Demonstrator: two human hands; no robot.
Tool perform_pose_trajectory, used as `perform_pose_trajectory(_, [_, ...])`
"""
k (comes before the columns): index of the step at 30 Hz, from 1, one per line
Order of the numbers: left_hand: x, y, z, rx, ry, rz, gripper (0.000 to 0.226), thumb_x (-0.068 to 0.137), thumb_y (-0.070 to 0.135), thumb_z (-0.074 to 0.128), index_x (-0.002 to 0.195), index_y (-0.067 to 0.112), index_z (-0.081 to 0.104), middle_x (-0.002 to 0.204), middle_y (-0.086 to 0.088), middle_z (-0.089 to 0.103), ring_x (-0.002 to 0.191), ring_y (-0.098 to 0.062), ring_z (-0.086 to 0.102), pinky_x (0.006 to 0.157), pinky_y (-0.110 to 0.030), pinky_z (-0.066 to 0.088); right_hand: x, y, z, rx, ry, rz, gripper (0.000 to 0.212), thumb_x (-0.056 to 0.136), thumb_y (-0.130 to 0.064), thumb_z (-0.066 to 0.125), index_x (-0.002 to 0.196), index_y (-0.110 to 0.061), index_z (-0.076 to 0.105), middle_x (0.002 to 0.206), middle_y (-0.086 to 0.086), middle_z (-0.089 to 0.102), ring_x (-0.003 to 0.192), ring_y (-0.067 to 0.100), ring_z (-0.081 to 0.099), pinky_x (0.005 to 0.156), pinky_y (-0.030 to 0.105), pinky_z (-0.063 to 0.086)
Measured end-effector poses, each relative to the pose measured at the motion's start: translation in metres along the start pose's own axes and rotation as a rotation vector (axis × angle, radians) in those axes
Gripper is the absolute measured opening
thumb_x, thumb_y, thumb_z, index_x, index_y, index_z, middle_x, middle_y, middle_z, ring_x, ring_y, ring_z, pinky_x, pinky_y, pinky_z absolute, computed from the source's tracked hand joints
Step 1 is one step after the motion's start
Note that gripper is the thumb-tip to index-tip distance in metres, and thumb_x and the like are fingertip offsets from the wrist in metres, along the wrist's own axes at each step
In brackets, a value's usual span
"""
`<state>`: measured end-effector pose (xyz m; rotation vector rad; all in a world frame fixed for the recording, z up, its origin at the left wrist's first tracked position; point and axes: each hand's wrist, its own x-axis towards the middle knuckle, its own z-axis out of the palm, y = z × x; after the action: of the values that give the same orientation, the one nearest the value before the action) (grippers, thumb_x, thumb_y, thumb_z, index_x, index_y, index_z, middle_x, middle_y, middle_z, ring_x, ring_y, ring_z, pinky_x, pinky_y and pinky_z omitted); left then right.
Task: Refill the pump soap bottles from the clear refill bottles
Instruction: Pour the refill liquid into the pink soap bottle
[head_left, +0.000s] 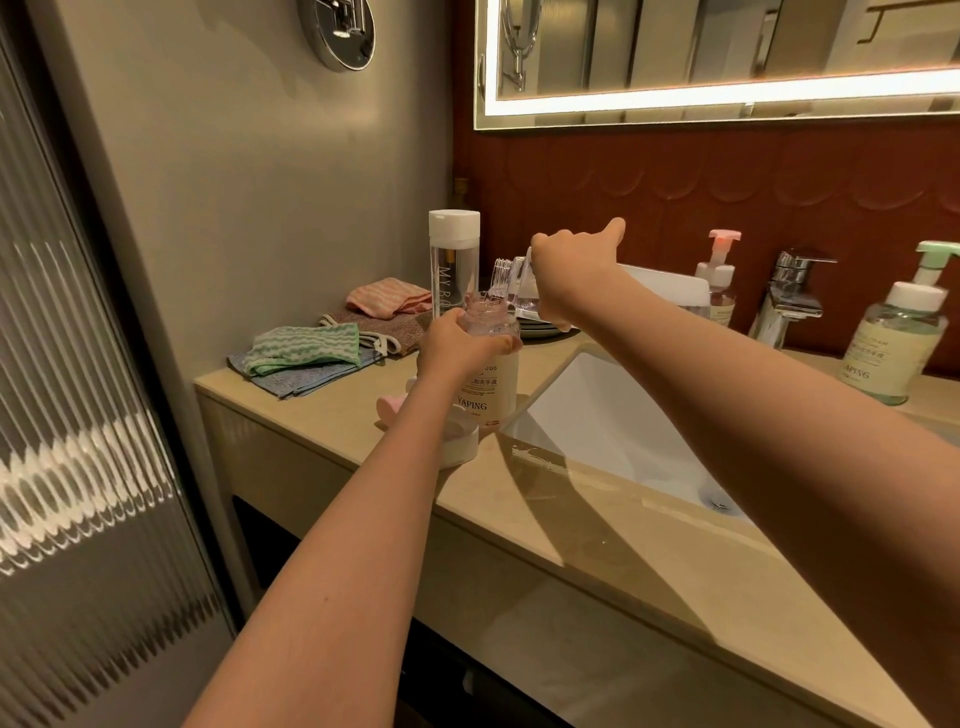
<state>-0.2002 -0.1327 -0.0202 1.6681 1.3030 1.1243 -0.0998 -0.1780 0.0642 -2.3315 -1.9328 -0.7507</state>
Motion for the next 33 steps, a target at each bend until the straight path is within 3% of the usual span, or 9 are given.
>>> perform_pose_trajectory(7, [-0.0015,0.0014,-0.0006,-0.004,-0.003,-0.003,0.065,0.074,0.031,0.075,0.131,0.013,0.048,0.131,-0.004,0.054,0.120,-0.026,0.047,0.093,-0.039,0.040,0.0012,-0.0001,0.0002,-0.003,-0.004,0.007,0.043,0.083,-0.012,0.062,0.122,-0.011,0.047,0.099,0.004,0.054,0.089,0.024,0.048,0.099,0.045,0.027])
perform_pose_trajectory(18, [-0.0017,0.0016,0.0000,0.005,-0.009,-0.007,0.064,0.075,0.032,0.075,0.131,0.013,0.048,0.129,-0.004,0.055,0.118,-0.027,0.047,0.089,-0.037,0.040,0.0016,-0.0002,0.0013,0.007,0.004,0.011,0.040,0.085,-0.014,0.060,0.122,-0.011,0.047,0.106,0.006,0.057,0.090,0.024,0.048,0.098,0.044,0.027])
perform_pose_trajectory(25, [-0.0001,0.0003,0.0003,-0.003,-0.007,-0.007,0.061,0.074,0.032,0.076,0.127,0.015,0.051,0.128,-0.004,0.056,0.117,-0.027,0.049,0.091,-0.039,0.042,0.0026,-0.0007,0.0016,-0.003,0.009,0.017,0.037,0.084,-0.013,0.060,0.120,-0.012,0.049,0.094,0.004,0.051,0.087,0.023,0.047,0.096,0.043,0.028])
perform_pose_trajectory(33, [0.0004,0.0005,0.0004,-0.009,-0.007,-0.014,0.064,0.075,0.031,0.075,0.130,0.015,0.048,0.131,-0.005,0.054,0.120,-0.028,0.047,0.091,-0.039,0.040,0.0023,-0.0009,0.0010,0.003,0.004,0.018,0.037,0.083,-0.013,0.060,0.119,-0.012,0.050,0.098,0.004,0.055,0.087,0.023,0.048,0.097,0.043,0.027])
